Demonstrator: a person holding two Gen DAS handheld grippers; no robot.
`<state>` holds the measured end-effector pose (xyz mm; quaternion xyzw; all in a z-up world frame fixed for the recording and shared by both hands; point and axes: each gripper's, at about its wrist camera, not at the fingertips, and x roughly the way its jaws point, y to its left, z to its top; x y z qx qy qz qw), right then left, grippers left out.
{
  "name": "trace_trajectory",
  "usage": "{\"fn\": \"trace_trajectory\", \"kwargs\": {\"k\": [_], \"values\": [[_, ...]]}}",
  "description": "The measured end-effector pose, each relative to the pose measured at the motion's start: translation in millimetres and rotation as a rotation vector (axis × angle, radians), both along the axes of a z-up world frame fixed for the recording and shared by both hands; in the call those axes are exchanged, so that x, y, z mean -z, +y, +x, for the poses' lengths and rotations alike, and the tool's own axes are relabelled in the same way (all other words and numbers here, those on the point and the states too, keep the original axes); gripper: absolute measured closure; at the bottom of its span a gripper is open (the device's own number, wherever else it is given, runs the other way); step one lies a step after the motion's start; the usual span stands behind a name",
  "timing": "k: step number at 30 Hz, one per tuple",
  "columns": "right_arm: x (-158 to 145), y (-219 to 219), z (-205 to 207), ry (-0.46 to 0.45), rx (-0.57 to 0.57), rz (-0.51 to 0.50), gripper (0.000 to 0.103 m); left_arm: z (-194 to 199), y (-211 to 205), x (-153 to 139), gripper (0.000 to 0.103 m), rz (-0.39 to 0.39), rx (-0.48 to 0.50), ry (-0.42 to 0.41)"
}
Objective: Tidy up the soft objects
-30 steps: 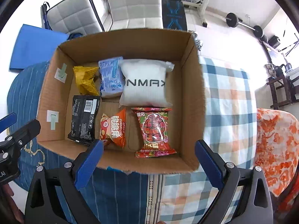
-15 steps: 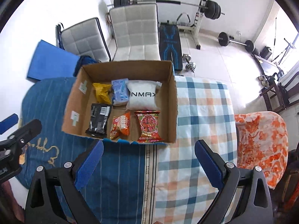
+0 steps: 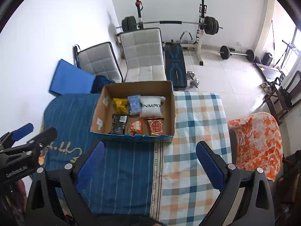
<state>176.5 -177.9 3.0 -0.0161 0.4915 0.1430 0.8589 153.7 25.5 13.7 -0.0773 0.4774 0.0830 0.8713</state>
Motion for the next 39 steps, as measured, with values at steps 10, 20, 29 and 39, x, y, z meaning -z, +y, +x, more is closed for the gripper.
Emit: {"fn": "trace_trajectory", "kwargs": {"k": [10, 20, 29, 39], "values": [[-34, -6, -44, -0.041, -0.027, -0.005, 0.003, -25, -10, -19, 0.005, -0.019, 0.009, -0.021], [-53, -13, -46, -0.113, 0.024, -0.044, 0.003, -20, -5, -30, 0.005, 0.023, -0.010, -0.073], [-60, -11, -20, -0.157, 0.059, -0.047, 0.003, -3, 0, -31, 0.005, 0.070, -0.011, -0.085], [-61, -8, -5, -0.158, 0.057, -0.042, 0.003, 3, -2, -34, 0.005, 0.062, 0.003, -0.077]]}}
